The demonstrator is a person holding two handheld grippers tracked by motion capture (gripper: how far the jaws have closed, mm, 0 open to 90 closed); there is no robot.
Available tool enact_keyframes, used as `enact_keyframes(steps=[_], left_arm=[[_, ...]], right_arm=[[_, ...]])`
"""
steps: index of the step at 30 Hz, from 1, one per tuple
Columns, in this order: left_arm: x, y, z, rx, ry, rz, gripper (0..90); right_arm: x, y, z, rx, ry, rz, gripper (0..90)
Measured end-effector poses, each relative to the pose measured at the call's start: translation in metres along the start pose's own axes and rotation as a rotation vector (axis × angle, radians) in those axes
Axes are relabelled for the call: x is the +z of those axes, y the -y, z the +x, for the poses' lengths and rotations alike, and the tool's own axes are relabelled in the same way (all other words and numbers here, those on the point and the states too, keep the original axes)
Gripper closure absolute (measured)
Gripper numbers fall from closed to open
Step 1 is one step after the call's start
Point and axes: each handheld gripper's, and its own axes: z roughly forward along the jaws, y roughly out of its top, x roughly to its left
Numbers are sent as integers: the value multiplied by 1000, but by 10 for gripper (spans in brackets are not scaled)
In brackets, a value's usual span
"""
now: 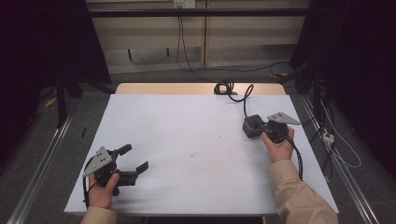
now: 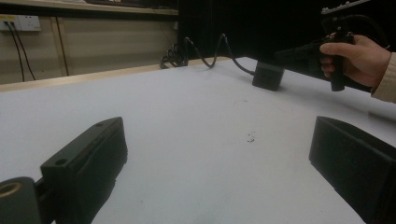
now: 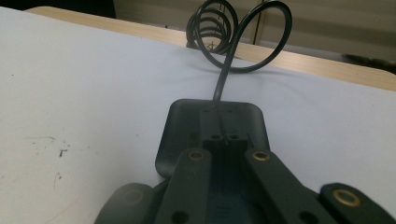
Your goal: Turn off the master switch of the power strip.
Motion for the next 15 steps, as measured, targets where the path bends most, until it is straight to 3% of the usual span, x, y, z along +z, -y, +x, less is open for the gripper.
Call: enact_keyframes(steps=[15], left_arm=[[1,-1,0,3,3,-2,38]], right_arm=[[0,2,1,14,6,-21,900]])
